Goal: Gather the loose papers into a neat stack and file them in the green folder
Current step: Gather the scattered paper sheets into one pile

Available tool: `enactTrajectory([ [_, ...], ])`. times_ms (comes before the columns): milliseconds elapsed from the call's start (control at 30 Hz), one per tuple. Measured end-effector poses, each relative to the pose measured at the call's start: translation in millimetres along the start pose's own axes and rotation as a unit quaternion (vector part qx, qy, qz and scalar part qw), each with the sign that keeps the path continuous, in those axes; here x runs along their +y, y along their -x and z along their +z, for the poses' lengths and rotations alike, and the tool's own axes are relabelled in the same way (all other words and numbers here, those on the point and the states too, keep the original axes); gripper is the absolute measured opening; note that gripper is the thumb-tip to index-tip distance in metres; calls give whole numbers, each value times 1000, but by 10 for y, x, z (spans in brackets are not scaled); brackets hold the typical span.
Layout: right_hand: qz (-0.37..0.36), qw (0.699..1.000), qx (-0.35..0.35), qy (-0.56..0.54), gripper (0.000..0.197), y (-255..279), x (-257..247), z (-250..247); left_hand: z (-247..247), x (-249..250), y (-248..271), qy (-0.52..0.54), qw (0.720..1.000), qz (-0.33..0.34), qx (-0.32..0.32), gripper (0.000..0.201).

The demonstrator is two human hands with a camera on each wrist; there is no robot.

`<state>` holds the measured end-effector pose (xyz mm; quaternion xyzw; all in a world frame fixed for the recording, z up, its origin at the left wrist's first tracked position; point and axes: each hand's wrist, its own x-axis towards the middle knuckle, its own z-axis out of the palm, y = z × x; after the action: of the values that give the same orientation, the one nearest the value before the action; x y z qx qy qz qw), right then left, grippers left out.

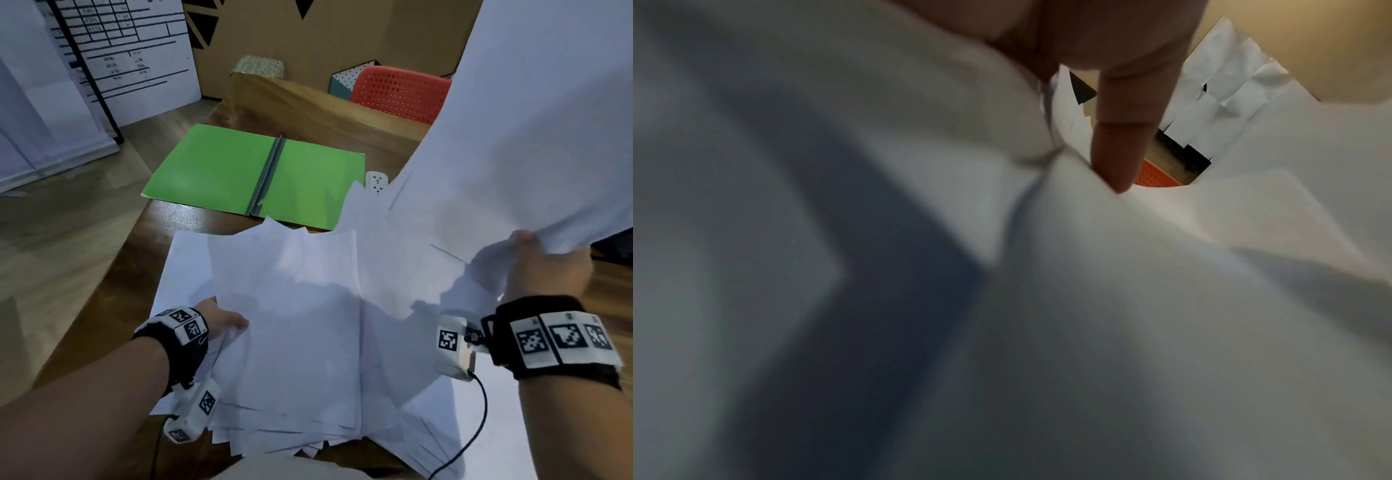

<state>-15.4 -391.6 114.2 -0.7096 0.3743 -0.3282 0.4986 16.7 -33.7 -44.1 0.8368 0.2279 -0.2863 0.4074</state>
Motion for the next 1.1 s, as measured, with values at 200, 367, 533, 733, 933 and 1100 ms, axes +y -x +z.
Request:
enactTrajectory([
  [200, 7, 997, -17, -71, 40, 107, -83, 237, -40, -11, -12, -44, 999, -6, -3, 46],
  [367, -4, 994, -35, -107, 19, 37, -358, 355, -15, 2, -20, -48, 999, -2, -6, 37],
  [533, -10, 993, -95, -76, 32, 138, -240, 472, -14, -6, -40, -27, 1000, -11, 10, 31],
  [733, 43, 943, -279, 177, 29, 468, 557, 667, 27, 28, -27, 142, 989, -32, 19, 62],
  [933, 67, 802, -496, 328, 54, 1048, 1085, 694, 26, 3, 5, 84, 996, -9, -4, 70],
  [1100, -3, 828, -377, 415, 49, 605, 935, 713, -5, 10, 36, 24, 1000, -3, -17, 55],
])
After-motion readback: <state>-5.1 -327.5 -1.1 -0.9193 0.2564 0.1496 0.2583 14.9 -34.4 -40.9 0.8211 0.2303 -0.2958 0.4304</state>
